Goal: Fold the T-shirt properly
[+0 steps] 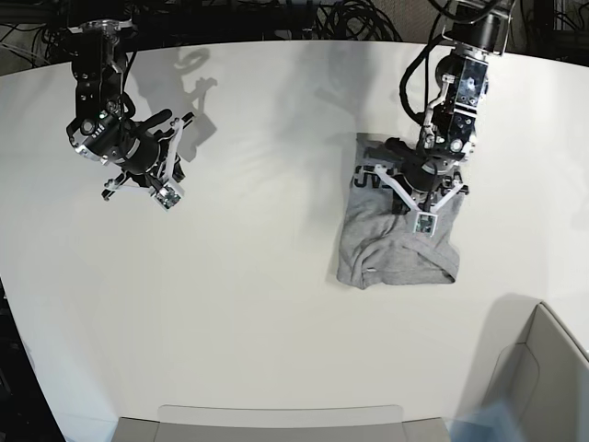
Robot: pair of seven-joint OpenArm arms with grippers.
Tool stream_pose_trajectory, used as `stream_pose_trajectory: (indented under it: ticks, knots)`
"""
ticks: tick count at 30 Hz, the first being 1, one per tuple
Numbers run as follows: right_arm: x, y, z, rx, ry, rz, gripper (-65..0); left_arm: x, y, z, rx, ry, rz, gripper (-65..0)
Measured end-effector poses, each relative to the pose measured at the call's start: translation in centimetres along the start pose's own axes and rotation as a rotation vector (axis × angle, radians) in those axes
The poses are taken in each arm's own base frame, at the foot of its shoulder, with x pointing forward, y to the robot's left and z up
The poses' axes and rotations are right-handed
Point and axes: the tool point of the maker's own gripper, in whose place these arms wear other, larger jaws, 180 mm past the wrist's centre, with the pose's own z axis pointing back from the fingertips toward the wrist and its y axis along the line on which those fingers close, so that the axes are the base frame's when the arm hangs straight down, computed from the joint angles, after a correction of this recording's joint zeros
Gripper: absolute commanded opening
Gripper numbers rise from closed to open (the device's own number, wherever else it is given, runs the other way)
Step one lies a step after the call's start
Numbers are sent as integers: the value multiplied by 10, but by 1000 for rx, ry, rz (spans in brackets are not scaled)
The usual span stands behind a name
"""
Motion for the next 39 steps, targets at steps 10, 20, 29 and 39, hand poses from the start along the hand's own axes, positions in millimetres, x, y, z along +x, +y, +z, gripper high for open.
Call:
stream_pose_trajectory:
  ticks: [10, 20, 29, 39]
  knots:
    - [10, 1, 2, 3, -32, -2, -650, -3, 89, 9, 180, -16, -11, -650]
    - [45, 4, 39, -70, -168, 31, -650, 104, 72, 106, 191, -394, -3, -650]
    - [-41, 56, 40, 46, 29, -44, -650, -24, 55, 144, 172, -131, 17, -650]
    - [-95, 104, 95, 229, -53, -422, -650, -105, 90, 210, 279, 34, -32, -650]
